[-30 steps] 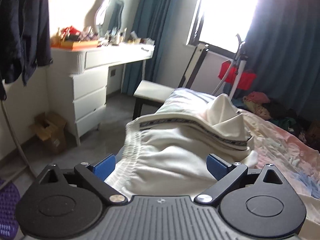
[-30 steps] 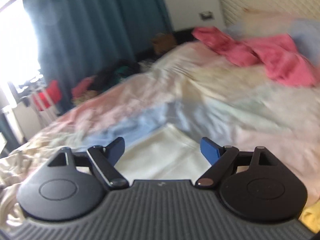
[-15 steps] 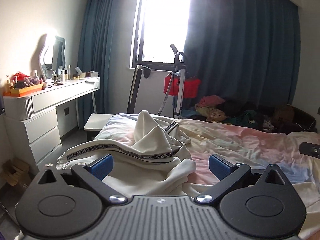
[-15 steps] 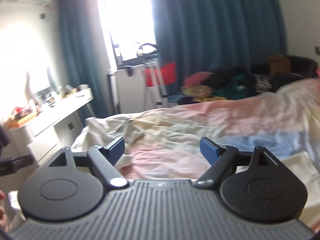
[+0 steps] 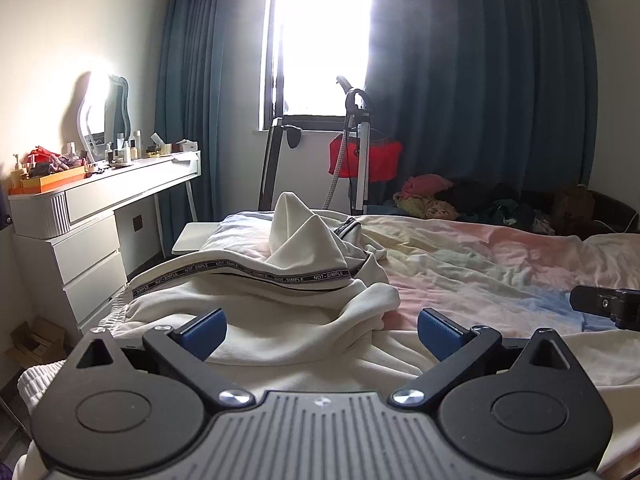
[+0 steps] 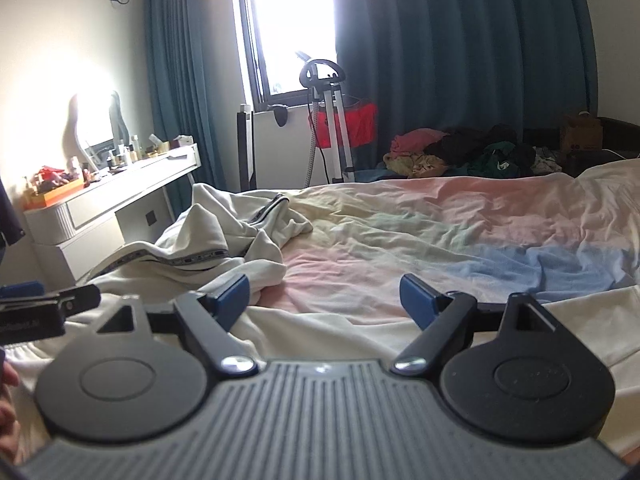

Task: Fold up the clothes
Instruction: 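Move the left gripper to the waistband and grasp the fabric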

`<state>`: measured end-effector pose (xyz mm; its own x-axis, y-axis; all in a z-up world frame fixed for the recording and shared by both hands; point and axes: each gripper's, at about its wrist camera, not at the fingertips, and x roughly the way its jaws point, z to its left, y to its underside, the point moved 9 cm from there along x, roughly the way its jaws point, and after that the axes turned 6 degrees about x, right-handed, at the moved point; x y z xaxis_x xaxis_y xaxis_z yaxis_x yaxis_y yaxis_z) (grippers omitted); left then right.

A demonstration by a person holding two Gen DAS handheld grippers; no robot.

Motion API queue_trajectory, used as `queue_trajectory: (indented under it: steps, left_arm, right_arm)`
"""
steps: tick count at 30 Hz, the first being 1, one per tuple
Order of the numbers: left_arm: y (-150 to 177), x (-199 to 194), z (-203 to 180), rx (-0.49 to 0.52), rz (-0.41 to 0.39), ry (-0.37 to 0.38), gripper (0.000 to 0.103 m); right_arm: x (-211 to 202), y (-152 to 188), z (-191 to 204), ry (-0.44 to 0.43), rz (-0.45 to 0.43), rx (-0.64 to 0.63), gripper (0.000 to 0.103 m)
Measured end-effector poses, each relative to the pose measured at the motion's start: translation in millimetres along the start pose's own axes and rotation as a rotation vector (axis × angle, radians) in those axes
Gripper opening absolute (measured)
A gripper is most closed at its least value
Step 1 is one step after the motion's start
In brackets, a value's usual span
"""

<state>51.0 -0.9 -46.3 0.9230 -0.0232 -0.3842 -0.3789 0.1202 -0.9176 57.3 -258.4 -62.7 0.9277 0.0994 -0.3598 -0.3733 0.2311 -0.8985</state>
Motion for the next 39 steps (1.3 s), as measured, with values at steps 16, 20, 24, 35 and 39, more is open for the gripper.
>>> queue_trajectory:
  steps: [16, 20, 24, 35, 39]
  left_arm:
    - [28.7, 101.4, -47.9, 0.127, 0.204, 0.126, 0.098]
    - [10.2, 160.0, -74.5, 0.149, 0.184, 0.128, 0.098]
    - [-17.5, 232.3, -107.3, 0.130, 0.208, 0.109, 0.098]
    - [-48.8, 433.8, -141.9, 0.149, 0.258, -0.122, 0.093]
    - [-40.0, 480.3, -144.9, 0.170, 0.309, -0.164, 0.087]
  right_arm:
    - [-4.6, -4.4, -11.3, 0.016, 0.006, 0.084, 0.084]
    - [1.7, -1.1, -29.5, 0.036, 0.032, 0.153, 0.084]
    - [9.6, 5.4, -47.9, 0.048, 0.041, 0.216, 0.084]
    - [85.6, 29.2, -106.8, 0.222, 0.096, 0.331, 0.084]
    - [111.7, 40.0, -116.2, 0.254, 0.107, 0.313, 0.084]
